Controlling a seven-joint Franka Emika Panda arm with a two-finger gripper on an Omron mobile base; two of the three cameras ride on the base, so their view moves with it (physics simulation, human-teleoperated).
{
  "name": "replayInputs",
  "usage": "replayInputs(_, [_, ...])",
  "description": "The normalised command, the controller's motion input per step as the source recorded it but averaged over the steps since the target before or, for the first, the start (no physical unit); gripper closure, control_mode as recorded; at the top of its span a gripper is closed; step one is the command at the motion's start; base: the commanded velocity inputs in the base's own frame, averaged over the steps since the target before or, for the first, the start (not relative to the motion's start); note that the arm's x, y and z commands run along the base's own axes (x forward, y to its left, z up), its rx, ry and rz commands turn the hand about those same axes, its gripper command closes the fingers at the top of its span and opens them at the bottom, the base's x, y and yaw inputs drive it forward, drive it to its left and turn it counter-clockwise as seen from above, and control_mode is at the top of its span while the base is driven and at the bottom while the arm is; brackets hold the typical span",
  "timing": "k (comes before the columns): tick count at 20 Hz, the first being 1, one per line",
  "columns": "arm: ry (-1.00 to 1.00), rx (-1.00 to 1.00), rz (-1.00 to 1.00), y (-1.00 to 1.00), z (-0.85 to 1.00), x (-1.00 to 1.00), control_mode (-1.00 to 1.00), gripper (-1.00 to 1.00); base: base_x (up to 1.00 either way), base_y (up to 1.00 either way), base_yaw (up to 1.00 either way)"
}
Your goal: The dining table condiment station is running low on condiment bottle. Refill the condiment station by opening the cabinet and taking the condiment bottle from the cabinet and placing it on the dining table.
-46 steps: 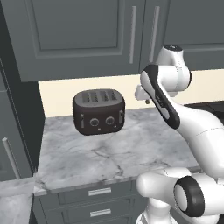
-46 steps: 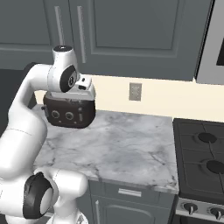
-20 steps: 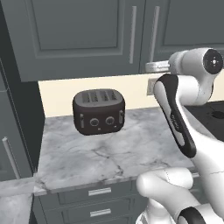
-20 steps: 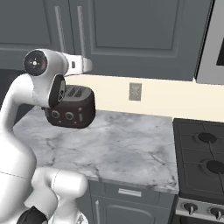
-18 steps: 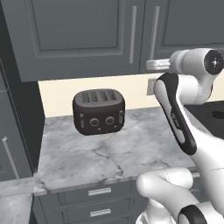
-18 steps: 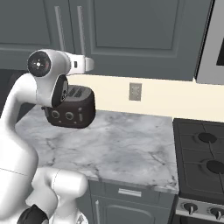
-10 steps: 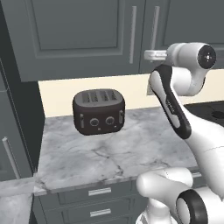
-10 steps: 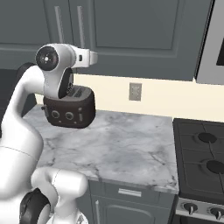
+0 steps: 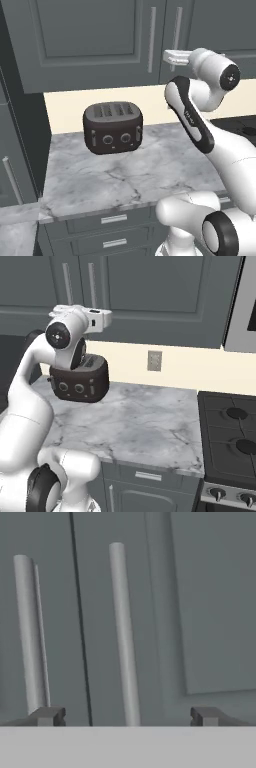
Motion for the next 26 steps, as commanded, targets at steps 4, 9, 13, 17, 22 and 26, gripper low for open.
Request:
replayInputs(4, [-0.05, 0.0, 0.0, 0.0, 0.05, 0.11, -1.0, -1.0, 0.0, 0.0, 0.0])
replayInputs(9, [0.0, 0.0, 0.0, 0.0, 0.13, 0.26, -1.0, -1.0, 0.0, 0.0, 0.0])
replayInputs(13, [0.01, -0.02, 0.0, 0.02, 0.04, 0.48, -1.0, -1.0, 0.0, 0.0, 0.0])
replayInputs(17, [0.0, -0.02, 0.0, 0.0, 0.0, 0.49, -1.0, -1.0, 0.0, 0.0, 0.0])
replayInputs(22, [0.0, 0.0, 0.0, 0.0, 0.0, 0.47, -1.0, -1.0, 0.0, 0.0, 0.0])
replayInputs(26, [0.03, 0.0, 0.0, 0.0, 0.0, 0.5, -1.0, -1.0, 0.0, 0.0, 0.0])
